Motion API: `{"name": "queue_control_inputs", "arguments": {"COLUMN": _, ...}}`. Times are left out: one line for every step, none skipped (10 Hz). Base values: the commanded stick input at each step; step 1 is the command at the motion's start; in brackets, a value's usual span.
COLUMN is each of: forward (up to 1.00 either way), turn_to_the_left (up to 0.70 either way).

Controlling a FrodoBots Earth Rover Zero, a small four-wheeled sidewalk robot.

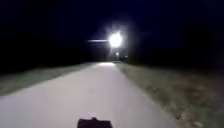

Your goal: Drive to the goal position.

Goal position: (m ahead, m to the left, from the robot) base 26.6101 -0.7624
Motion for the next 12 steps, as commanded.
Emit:
{"name": "queue_control_inputs", "arguments": {"forward": 1.0, "turn_to_the_left": 0.0}}
{"name": "queue_control_inputs", "arguments": {"forward": 1.0, "turn_to_the_left": 0.0}}
{"name": "queue_control_inputs", "arguments": {"forward": 1.0, "turn_to_the_left": 0.04}}
{"name": "queue_control_inputs", "arguments": {"forward": 1.0, "turn_to_the_left": 0.11}}
{"name": "queue_control_inputs", "arguments": {"forward": 1.0, "turn_to_the_left": 0.36}}
{"name": "queue_control_inputs", "arguments": {"forward": 1.0, "turn_to_the_left": 0.4}}
{"name": "queue_control_inputs", "arguments": {"forward": 1.0, "turn_to_the_left": 0.4}}
{"name": "queue_control_inputs", "arguments": {"forward": 1.0, "turn_to_the_left": 0.4}}
{"name": "queue_control_inputs", "arguments": {"forward": 1.0, "turn_to_the_left": 0.4}}
{"name": "queue_control_inputs", "arguments": {"forward": 1.0, "turn_to_the_left": 0.38}}
{"name": "queue_control_inputs", "arguments": {"forward": 1.0, "turn_to_the_left": 0.25}}
{"name": "queue_control_inputs", "arguments": {"forward": 1.0, "turn_to_the_left": 0.12}}
